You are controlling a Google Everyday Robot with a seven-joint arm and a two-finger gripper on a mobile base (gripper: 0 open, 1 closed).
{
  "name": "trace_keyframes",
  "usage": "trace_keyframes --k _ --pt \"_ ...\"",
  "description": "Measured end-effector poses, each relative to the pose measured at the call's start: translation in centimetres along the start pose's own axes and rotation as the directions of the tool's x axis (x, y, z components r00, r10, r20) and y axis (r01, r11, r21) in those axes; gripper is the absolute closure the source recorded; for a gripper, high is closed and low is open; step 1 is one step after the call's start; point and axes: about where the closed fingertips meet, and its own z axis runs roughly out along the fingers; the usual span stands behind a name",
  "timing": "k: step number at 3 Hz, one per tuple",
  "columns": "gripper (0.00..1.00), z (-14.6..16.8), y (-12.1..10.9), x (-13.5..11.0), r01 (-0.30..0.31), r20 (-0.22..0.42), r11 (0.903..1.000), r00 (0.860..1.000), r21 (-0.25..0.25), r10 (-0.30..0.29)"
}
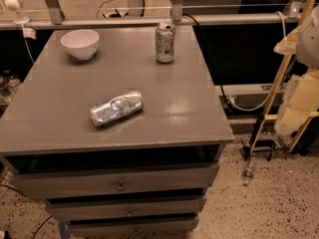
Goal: Move 7up can near redbull can
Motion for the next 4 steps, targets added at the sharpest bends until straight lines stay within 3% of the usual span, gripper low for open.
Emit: trace_keyframes --k 1,2,3,4 --pt "0.00 0.0 0.0 0.0 0.000 0.000 1.0000 1.000 0.000 0.000" --pt "0.00 0.6 -3.2 -1.6 0.027 0.057 0.9996 0.998 0.003 -0.027" --pt "0.00 3.7 -8.9 -5.4 0.052 0.165 0.9982 0.985 -0.028 -0.047" --pt "0.00 7.4 -14.7 -9.7 0.013 0.264 0.9988 0.964 -0.046 -0.001"
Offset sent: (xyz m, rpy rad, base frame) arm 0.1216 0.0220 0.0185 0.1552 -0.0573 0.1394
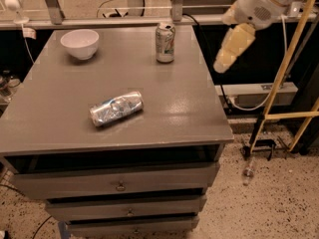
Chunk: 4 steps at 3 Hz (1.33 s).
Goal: Move 7up can near redbull can
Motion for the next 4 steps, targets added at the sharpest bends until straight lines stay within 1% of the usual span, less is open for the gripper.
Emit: trace_keyframes --k 1,2,3,4 --pt "0.00 -0.7 -2.0 -0.8 0.001 0.033 0.9992 0.999 0.039 -0.002" --pt "0.00 -0.1 -2.0 -0.4 -0.034 0.050 0.9985 0.998 0.044 0.032" --pt "0.00 2.9 -4.0 -0.4 -0.150 0.119 0.9867 0.983 0.062 0.142" --pt "0.00 5.7 -7.7 -1.9 -0.292 0.252 0.9493 0.933 0.117 0.256"
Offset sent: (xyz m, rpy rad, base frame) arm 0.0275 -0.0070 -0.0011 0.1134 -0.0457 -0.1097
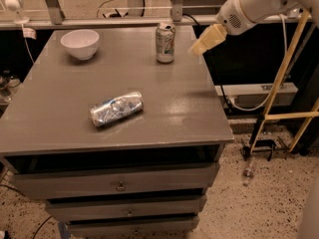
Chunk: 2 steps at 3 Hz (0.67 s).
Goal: Move 7up can near redbull can
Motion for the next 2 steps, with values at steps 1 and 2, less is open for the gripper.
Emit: trace_keyframes --k 1,2 --pt "0.00 1.7 -1.4 -1.4 -0.048 0.073 0.9980 0.996 0.040 0.045" --pt "0.00 4.1 -2.1 -2.5 -0.091 0.093 0.9941 0.992 0.058 0.086"
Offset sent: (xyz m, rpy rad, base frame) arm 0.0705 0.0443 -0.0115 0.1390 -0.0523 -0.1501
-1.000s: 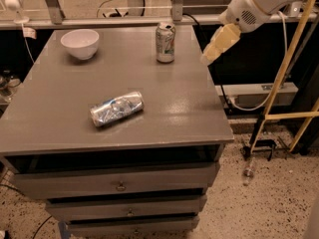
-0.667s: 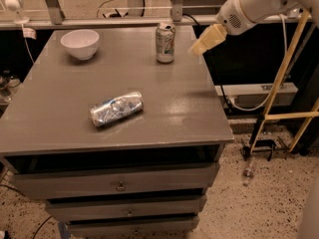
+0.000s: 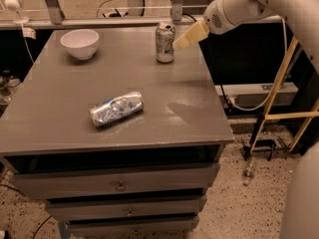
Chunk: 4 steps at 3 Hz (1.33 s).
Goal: Move 7up can near redbull can
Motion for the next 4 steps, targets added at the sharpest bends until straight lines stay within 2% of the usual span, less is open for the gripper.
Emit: trace_keyframes --k 1,3,4 --pt "0.00 2.5 -0.2 -1.0 -0.033 0.016 0.9995 0.999 0.000 0.033" --pt "0.03 8.3 1.3 -3.5 -0.028 0.014 0.9971 0.999 -0.071 0.029" --pt "0.26 9.5 2.0 -4.1 -0.015 0.013 0.9955 1.000 -0.094 0.016"
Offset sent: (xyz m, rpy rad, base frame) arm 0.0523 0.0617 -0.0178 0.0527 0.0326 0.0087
